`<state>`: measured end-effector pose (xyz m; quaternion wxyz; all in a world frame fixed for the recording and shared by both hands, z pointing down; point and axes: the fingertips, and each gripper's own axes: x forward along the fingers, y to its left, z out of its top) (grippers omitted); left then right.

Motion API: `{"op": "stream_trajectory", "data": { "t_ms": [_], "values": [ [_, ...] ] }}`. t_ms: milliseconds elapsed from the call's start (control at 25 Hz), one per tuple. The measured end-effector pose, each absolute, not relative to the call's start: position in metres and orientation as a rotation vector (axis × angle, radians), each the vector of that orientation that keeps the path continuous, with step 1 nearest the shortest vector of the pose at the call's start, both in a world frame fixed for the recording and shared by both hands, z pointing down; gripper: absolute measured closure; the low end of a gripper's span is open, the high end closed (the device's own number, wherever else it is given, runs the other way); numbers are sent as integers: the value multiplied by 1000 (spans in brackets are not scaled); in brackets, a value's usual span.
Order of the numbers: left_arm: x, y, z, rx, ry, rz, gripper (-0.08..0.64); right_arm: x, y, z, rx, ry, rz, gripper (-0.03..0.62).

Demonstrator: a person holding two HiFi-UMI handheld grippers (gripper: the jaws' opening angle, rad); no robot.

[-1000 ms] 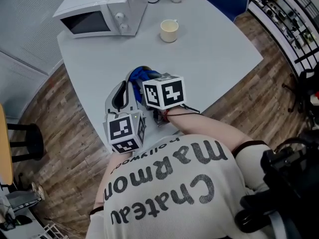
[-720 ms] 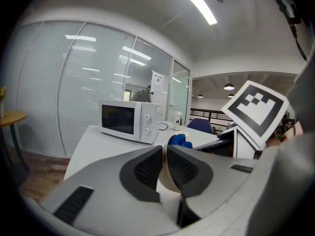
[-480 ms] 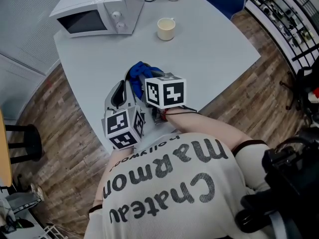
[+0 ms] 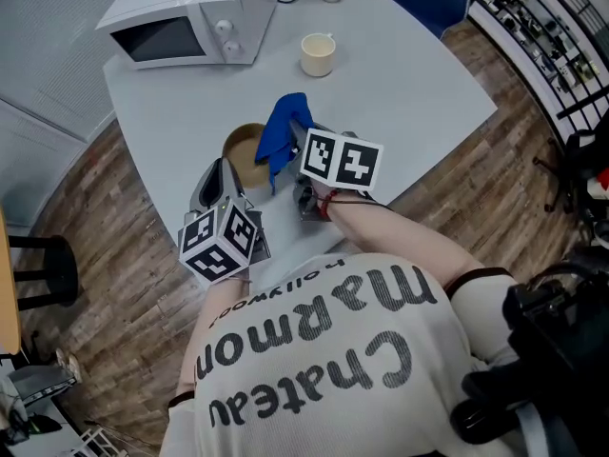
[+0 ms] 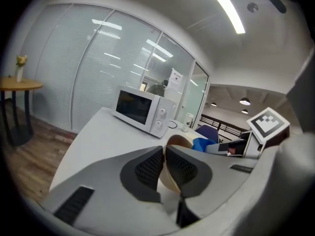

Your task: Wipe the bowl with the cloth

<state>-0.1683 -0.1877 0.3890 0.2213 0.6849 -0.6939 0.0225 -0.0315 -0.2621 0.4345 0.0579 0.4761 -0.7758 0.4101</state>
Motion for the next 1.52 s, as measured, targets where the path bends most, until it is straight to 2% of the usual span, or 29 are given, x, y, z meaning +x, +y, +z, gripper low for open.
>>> {"op": "stream_trajectory", "data": {
  "t_ms": [200,400,560,680,1160,1520],
  "values": [
    [-181,-187,392,1843,-1935,23,546,-30,-266,406,1418,-2451,1315,523],
    [-186,-190,385,1840,-1969,-4,549,-90,-229,349,946,-2758,1090,523],
    [-177,-191,375,1907,-1956,-43,551,-121,-195,369,690,-2655,951,523],
    [-168,-190,371,1963,-1917,-63,549,-125,-187,391,637,-2548,1010,523],
    [-142,-188,374,2102,-1761,-57,538,-116,-185,424,576,-2443,1124,523],
    [-133,-191,377,2149,-1726,-18,537,-109,-193,445,643,-2378,944,523]
  ]
}}
